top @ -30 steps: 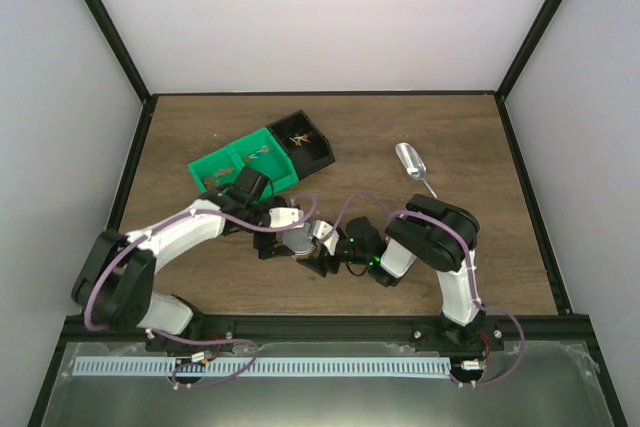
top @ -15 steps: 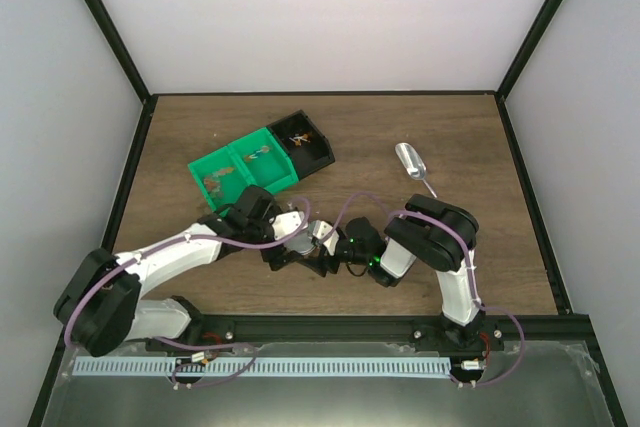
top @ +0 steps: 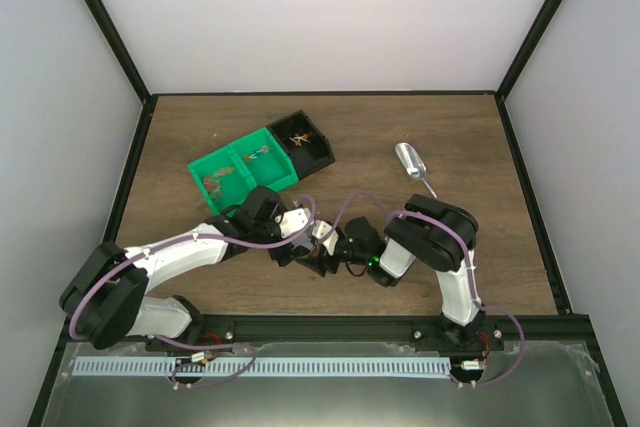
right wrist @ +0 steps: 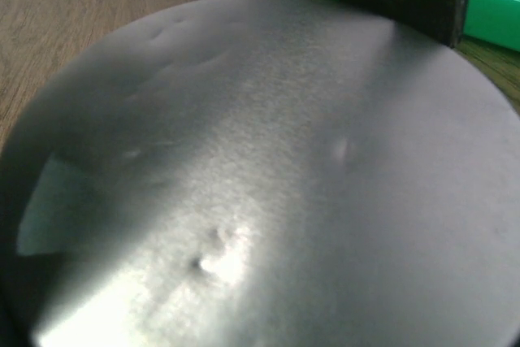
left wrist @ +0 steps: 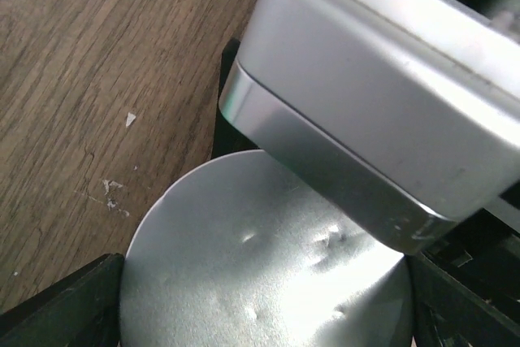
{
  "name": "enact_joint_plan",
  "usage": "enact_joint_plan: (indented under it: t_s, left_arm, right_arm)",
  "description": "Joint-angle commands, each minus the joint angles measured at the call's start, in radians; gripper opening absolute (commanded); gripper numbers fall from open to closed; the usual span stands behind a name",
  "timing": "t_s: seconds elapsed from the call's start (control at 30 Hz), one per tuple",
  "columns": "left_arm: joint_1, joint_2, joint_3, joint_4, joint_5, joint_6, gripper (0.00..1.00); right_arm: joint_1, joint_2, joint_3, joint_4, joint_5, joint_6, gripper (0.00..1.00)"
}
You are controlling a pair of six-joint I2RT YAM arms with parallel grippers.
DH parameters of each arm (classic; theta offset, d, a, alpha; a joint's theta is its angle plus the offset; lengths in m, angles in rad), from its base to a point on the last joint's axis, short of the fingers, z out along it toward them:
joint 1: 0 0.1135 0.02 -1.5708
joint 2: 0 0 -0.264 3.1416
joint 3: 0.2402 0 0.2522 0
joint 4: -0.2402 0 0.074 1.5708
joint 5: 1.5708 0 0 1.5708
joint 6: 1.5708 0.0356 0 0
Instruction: Pack the candies
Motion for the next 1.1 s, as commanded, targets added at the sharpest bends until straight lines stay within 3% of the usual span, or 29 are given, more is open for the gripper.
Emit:
enact_joint_plan:
  t_s: [0.0,0.1,0.27,0.67,0.73,0.9,1.07]
  left_arm:
    - [0.015,-0.004,0.01,-0.033,0.014,0.086,0.89]
    - [0.045,0.0,0.025,-0.102,0.096,0.188,0.88]
    - [0.089,0.058,0.086,-0.287,0.248,0.484,0.88]
    - [0.103,0.213,0.212,-0.413,0.139,1.0,0.9]
    - [0.124,0.238,0.258,-0.42,0.141,0.996,0.91]
    - [0.169,0.251,0.341,-0.415,0.222,0.812,0.94]
    - [0.167,0.239,0.3,-0.399,0.291,0.726,0.94]
  right_arm:
    - [0.008,0.035,-0.012,-0.159,-0.006,0.007,0.33]
    - [0.008,0.027,-0.02,-0.165,-0.051,-0.007,0.33]
    - [0.008,0.024,-0.024,-0.183,-0.113,-0.033,0.32]
    - [0.008,0.013,-0.032,-0.2,-0.145,-0.044,0.32]
    - [0.008,0.015,-0.028,-0.2,-0.134,-0.037,0.32]
    - [0.008,0.021,-0.024,-0.184,-0.114,-0.023,0.36]
    - [0.008,0.025,-0.024,-0.139,-0.101,0.007,0.72]
